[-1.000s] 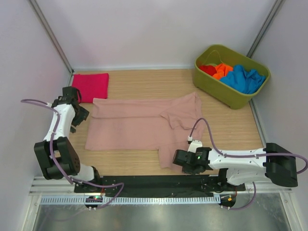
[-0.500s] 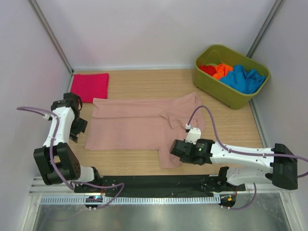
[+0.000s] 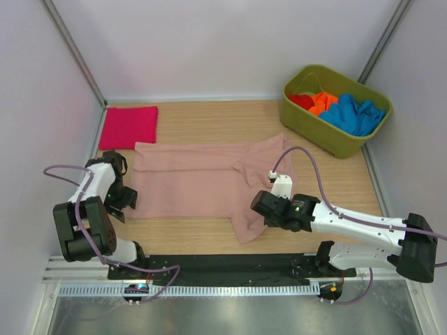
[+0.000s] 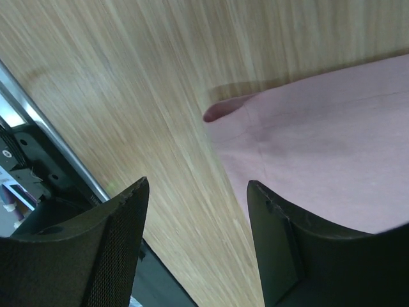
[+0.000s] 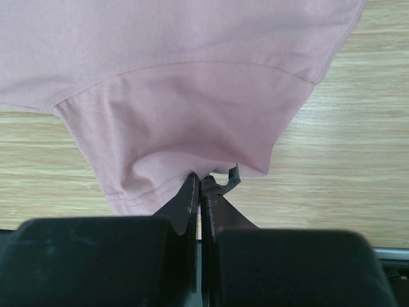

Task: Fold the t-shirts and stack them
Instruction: Fold the tshirt

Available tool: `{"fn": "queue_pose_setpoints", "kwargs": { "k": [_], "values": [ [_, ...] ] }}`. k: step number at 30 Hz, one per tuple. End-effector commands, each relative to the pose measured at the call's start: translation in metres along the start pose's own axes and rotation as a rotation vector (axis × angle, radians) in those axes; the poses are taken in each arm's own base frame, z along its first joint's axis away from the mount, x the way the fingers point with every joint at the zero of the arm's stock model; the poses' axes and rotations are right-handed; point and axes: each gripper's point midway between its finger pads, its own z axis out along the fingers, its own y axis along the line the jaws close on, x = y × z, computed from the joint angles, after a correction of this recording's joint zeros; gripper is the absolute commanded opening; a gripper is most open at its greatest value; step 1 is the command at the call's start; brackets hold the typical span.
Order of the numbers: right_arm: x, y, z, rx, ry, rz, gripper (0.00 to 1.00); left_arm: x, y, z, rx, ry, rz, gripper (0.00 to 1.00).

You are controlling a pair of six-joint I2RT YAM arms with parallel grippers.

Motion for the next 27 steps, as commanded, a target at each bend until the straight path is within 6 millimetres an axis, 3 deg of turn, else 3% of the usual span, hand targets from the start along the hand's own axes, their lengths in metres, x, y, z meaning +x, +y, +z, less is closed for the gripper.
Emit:
{"fn": "queue_pose_setpoints", "kwargs": {
  "k": [1, 5, 9, 13, 15, 20, 27],
  "values": [
    [-0.021, 0.012, -0.009, -0.050, -0.067, 0.001, 0.01, 0.004, -0.010, 0.015, 0.025, 0.018, -0.026, 0.64],
    [-0.022, 0.011, -0.010, -0.052, -0.072, -0.006, 0.01, 0.003, -0.013, 0.032, -0.015, 0.022, -0.011, 0.64],
    [-0.027, 0.007, -0.014, -0.045, -0.093, 0.007, 0.01, 0.010, -0.022, 0.044, -0.014, 0.067, 0.010, 0.55],
    [-0.035, 0.004, -0.023, -0.039, -0.116, 0.017, 0.01, 0.009, -0.025, 0.046, -0.009, 0.063, 0.008, 0.37],
    [-0.039, 0.003, -0.026, -0.041, -0.130, 0.029, 0.01, 0.003, -0.024, 0.046, -0.014, 0.036, 0.009, 0.35],
    [-0.040, -0.002, -0.027, -0.038, -0.144, 0.043, 0.01, -0.008, -0.028, 0.034, 0.045, -0.027, 0.005, 0.00],
    [-0.060, -0.011, -0.033, 0.023, -0.208, 0.044, 0.01, -0.026, -0.035, 0.011, 0.120, -0.104, -0.035, 0.00]
  ]
}}
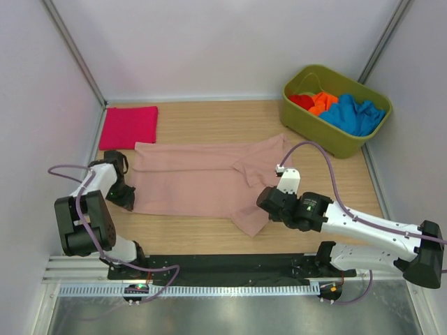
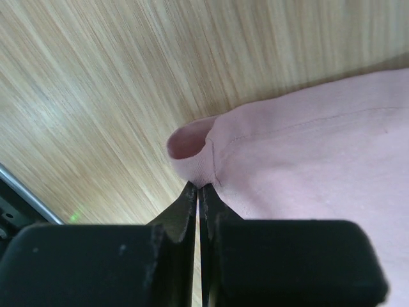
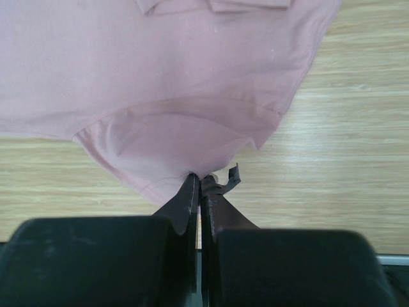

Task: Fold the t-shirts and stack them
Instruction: Fold the tshirt

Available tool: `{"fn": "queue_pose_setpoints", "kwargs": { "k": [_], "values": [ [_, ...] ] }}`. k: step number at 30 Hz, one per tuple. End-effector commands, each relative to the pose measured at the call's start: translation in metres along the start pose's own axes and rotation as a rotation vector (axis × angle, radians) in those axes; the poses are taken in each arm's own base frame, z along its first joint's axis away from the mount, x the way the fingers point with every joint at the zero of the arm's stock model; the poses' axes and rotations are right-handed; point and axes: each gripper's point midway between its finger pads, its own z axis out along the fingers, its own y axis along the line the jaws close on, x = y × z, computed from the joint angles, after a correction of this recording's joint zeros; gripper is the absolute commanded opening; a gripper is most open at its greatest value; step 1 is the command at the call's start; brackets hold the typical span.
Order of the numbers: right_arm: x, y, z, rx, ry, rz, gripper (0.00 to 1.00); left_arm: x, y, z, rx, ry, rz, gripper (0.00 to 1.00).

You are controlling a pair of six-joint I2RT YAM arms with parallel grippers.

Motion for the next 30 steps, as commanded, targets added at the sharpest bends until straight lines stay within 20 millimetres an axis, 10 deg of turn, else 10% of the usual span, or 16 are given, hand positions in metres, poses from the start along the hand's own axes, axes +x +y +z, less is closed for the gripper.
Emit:
{"fn": "queue_pose_setpoints", "kwargs": {
  "k": [1, 30],
  "values": [
    [-0.037, -0.007, -0.008, 0.053, -0.109, 0.042, 0.01, -0.025, -0.011, -0.017, 0.055, -0.099, -0.044, 0.00],
    [-0.143, -0.020, 0.047, 0.170, -0.064, -0.108, 0.01, -0.058, -0.101, -0.039, 0.048, -0.108, 0.004, 0.00]
  ]
}}
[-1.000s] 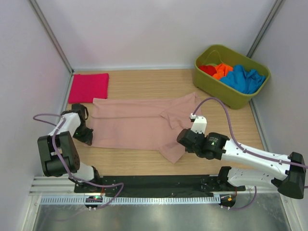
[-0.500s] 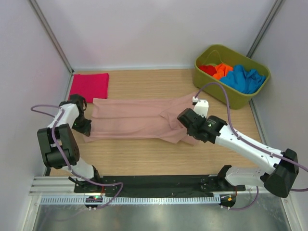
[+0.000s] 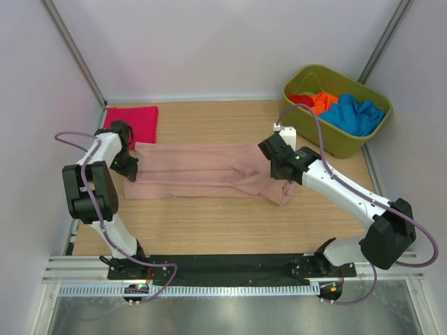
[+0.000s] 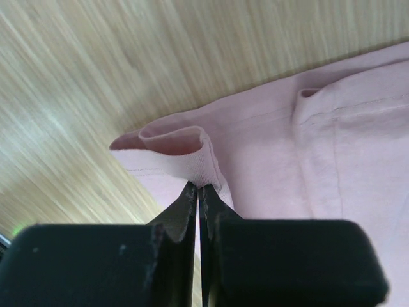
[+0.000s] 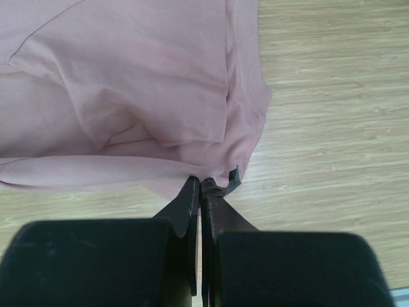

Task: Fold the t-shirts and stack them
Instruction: Fold the tshirt

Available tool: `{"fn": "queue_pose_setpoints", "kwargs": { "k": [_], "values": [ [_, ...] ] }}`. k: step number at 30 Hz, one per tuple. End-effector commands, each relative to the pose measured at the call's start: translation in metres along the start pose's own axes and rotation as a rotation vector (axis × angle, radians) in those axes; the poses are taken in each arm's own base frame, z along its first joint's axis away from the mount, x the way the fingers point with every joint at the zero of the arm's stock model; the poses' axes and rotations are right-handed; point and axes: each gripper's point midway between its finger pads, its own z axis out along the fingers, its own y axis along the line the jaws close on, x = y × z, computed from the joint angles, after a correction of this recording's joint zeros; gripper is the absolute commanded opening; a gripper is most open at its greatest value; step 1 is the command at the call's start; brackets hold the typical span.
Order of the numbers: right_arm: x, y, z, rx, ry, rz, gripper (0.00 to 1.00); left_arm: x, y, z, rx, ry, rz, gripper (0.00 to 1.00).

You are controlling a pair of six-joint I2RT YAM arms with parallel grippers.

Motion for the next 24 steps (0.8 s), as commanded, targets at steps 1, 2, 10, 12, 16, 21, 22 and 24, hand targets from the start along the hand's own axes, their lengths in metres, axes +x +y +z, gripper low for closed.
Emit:
{"fn": "queue_pose_setpoints", "kwargs": {
  "k": [1, 2, 10, 12, 16, 21, 22, 24],
  "values": [
    [-0.027, 0.004, -0.001, -0.037, -0.050, -0.024, 0.01, -0.014, -0.007, -0.006, -0.018, -0.048, -0.007, 0.00],
    [-0.029, 0.006, 0.000, -0.045, -0.047, -0.025, 0.01, -0.016, -0.009, -0.006, -0.020, -0.051, -0.006, 0.00],
    [-0.032, 0.009, 0.020, -0.042, -0.008, -0.058, 0.01, -0.024, -0.020, 0.003, -0.065, -0.062, 0.011, 0.00],
    [-0.031, 0.010, 0.025, -0.037, 0.005, -0.066, 0.01, -0.026, -0.021, 0.004, -0.073, -0.071, 0.018, 0.00],
    [-0.032, 0.010, 0.032, -0.026, 0.022, -0.087, 0.01, -0.027, -0.028, 0.010, -0.091, -0.068, 0.041, 0.00],
    [-0.035, 0.010, 0.033, -0.014, 0.044, -0.114, 0.01, -0.020, -0.033, 0.008, -0.093, -0.079, 0.062, 0.00],
    [-0.036, 0.011, 0.032, -0.014, 0.047, -0.114, 0.01, -0.018, -0.034, 0.007, -0.094, -0.085, 0.070, 0.00],
    [-0.032, 0.008, 0.030, -0.002, 0.064, -0.116, 0.01, -0.021, -0.034, 0.001, -0.099, -0.102, 0.063, 0.00]
  ]
}}
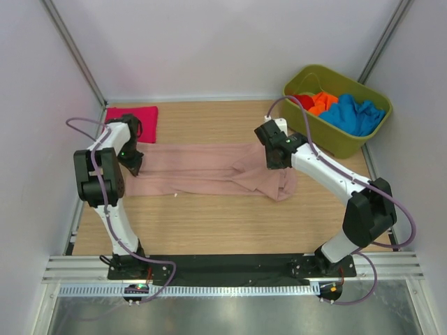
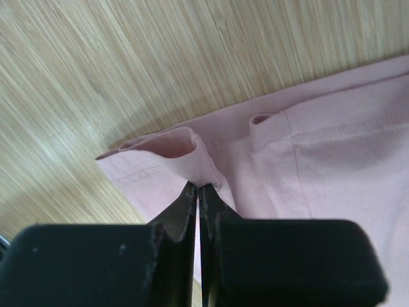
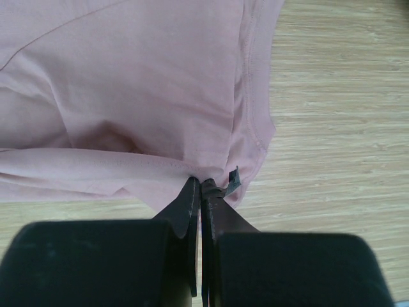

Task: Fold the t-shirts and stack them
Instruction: Fold the tshirt

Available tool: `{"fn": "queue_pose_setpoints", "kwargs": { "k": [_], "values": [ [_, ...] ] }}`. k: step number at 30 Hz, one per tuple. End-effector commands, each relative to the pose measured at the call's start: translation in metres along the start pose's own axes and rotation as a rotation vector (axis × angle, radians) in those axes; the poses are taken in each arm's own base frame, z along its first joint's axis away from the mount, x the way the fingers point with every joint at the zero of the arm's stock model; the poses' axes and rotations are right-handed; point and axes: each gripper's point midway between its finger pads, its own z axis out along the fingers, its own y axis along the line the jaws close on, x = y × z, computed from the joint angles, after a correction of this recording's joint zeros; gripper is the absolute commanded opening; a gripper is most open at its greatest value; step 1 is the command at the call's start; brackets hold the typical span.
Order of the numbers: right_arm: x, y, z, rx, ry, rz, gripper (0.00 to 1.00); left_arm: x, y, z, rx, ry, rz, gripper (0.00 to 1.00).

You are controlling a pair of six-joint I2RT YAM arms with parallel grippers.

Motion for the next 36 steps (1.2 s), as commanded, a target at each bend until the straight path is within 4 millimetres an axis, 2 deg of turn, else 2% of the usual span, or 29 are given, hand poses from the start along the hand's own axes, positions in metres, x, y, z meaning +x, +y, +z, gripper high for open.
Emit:
{"fn": "queue_pose_setpoints", "kwargs": {
  "k": [1, 4, 7, 14, 19, 21, 24, 28, 29, 32, 33, 35, 36],
  "values": [
    [-0.012, -0.006, -0.012, 0.010, -0.014, -0.002, 0.01, -0.014, 0.000, -0.018, -0.011, -0.079, -0.013, 0.00],
    [-0.006, -0.011, -0.016, 0.013, -0.003, 0.000, 0.01, -0.021, 0.000, -0.028, -0.010, -0.120, -0.023, 0.00],
    [-0.005, -0.016, -0.021, 0.025, -0.010, 0.016, 0.01, -0.023, 0.002, -0.030, -0.028, -0.133, -0.028, 0.00],
    [-0.009, -0.029, -0.023, 0.093, -0.022, 0.019, 0.01, -0.014, -0.005, -0.013, -0.058, -0.088, -0.011, 0.00],
    [-0.010, -0.021, -0.023, 0.048, -0.017, 0.036, 0.01, -0.009, -0.015, -0.013, -0.018, -0.071, -0.019, 0.00],
    [-0.009, -0.018, -0.023, 0.032, -0.018, 0.047, 0.01, -0.009, -0.020, -0.013, 0.002, -0.067, -0.004, 0.04],
    [-0.007, -0.015, -0.022, 0.015, -0.015, 0.057, 0.01, -0.014, -0.021, -0.021, 0.015, -0.075, 0.039, 0.18],
    [-0.002, -0.008, -0.020, -0.018, 0.001, 0.064, 0.01, -0.037, 0.000, -0.051, 0.011, -0.196, 0.040, 0.55],
    [-0.001, -0.006, -0.019, -0.024, 0.001, 0.070, 0.01, -0.045, 0.009, -0.062, 0.013, -0.239, 0.027, 0.59],
    [-0.002, -0.003, -0.018, -0.038, -0.002, 0.084, 0.01, -0.047, 0.016, -0.074, 0.052, -0.267, 0.030, 0.62],
    [-0.001, -0.003, -0.018, -0.038, 0.001, 0.082, 0.01, -0.038, 0.022, -0.074, 0.071, -0.245, 0.053, 0.62],
    [-0.001, -0.002, -0.016, -0.035, 0.003, 0.083, 0.01, -0.030, 0.020, -0.069, 0.111, -0.235, 0.064, 0.59],
    [-0.002, -0.002, -0.015, -0.033, 0.004, 0.084, 0.01, -0.014, 0.023, -0.059, 0.127, -0.185, 0.088, 0.57]
  ]
}}
